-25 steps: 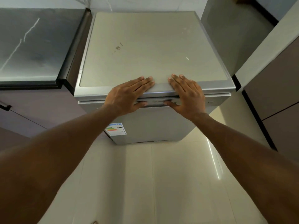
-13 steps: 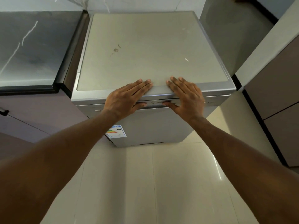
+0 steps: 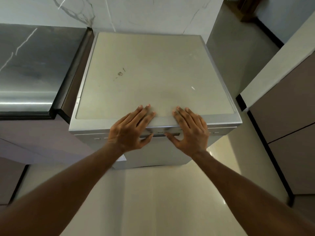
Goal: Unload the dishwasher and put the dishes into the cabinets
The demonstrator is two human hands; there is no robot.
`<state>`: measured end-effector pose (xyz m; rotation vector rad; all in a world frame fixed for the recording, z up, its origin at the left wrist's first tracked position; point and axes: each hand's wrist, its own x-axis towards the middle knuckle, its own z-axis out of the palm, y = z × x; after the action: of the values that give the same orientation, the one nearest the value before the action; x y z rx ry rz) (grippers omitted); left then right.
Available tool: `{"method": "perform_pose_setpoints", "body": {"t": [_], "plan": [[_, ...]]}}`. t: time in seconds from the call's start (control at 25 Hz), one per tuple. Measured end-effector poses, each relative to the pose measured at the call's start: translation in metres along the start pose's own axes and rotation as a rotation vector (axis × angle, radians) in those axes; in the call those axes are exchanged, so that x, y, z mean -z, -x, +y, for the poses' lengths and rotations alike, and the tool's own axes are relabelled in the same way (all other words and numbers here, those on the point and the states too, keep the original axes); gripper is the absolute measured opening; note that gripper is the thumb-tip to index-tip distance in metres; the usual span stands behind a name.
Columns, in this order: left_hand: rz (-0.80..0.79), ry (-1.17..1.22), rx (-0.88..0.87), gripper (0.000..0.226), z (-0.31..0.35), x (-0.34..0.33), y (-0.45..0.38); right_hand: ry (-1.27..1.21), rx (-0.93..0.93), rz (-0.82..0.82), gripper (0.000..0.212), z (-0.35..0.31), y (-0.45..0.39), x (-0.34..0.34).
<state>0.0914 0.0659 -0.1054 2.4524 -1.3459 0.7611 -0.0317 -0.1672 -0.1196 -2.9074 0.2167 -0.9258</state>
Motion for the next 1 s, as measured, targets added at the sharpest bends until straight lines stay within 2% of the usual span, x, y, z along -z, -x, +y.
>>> {"method": "perform_pose_setpoints", "body": {"t": [0.08, 0.16, 0.2, 0.28, 0.36, 0.44, 0.6, 0.8, 0.96, 1.0], "plan": [[-0.066, 0.098, 0.098, 0.061, 0.006, 0.012, -0.013, -0.019, -0.078, -0.031, 0.057, -0.009, -0.015, 0.007], [-0.157, 0.153, 0.219, 0.042, 0.008, 0.030, -0.040, 0.000, -0.153, -0.090, 0.038, -0.015, -0.046, 0.018], [-0.186, 0.148, 0.276, 0.037, 0.008, 0.036, -0.054, 0.036, -0.181, -0.156, 0.037, -0.014, -0.060, 0.021], [-0.226, 0.103, 0.343, 0.042, 0.003, 0.038, -0.070, 0.119, -0.214, -0.289, 0.056, -0.010, -0.080, 0.021], [-0.308, 0.042, 0.419, 0.079, -0.004, 0.029, -0.071, 0.168, -0.250, -0.432, 0.084, -0.006, -0.087, 0.014], [-0.402, 0.038, 0.497, 0.096, -0.009, 0.021, -0.071, 0.159, -0.263, -0.553, 0.092, -0.003, -0.089, 0.009], [-0.555, 0.084, 0.518, 0.095, -0.012, 0.016, -0.073, 0.130, -0.274, -0.589, 0.091, -0.003, -0.092, 0.014], [-0.544, 0.034, 0.507, 0.096, -0.011, 0.015, -0.076, 0.130, -0.245, -0.582, 0.090, -0.004, -0.091, 0.018], [-0.658, 0.093, 0.540, 0.085, -0.011, 0.033, -0.072, 0.091, -0.318, -0.620, 0.090, -0.005, -0.100, 0.024], [-0.554, 0.106, 0.528, 0.080, -0.015, 0.040, -0.073, 0.062, -0.323, -0.666, 0.090, -0.003, -0.106, 0.030]]}}
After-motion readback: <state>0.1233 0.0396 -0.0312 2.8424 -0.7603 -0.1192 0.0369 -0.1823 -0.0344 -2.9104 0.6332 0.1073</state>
